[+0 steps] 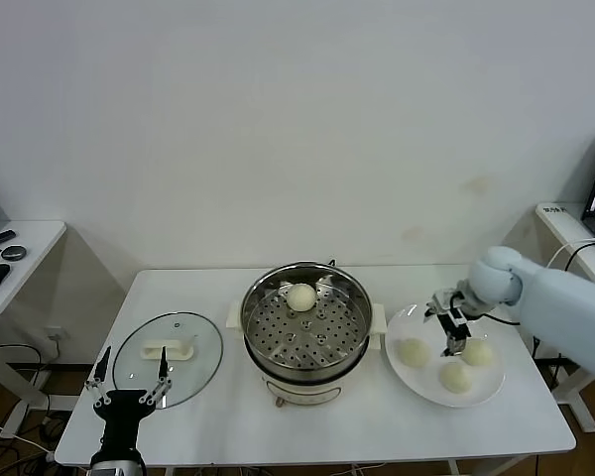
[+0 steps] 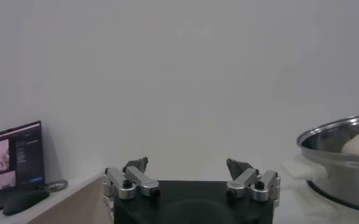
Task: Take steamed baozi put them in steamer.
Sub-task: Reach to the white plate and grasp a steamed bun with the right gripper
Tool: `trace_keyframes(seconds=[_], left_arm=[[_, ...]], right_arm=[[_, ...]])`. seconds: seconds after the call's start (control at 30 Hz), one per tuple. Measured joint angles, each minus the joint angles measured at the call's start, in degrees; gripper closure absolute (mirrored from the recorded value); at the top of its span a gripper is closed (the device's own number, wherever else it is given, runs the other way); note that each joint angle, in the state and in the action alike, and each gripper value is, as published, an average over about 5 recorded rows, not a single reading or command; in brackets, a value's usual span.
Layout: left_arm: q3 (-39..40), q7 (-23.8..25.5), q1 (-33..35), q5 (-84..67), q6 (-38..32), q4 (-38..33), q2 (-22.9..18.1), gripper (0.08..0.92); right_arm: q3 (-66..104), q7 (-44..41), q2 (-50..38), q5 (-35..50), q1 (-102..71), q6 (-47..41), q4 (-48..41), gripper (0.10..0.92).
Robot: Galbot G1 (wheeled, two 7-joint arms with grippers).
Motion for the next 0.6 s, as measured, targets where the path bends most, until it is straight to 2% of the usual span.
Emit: trace_keyframes(seconds=[0.43, 0.6], left_arm=[[-0.5, -0.1, -0.1, -0.4, -0.1, 0.7, 0.1, 0.177], [-0.5, -0.1, -0.1, -0.5, -0.1, 0.8, 0.1, 0.177]], right_arm=[[2.8, 1.1, 5.5, -2.8, -4.4, -0.1, -4.9, 0.210], [3.3, 1.0, 6.2, -3.7, -5.1, -0.3, -5.7, 0.299]])
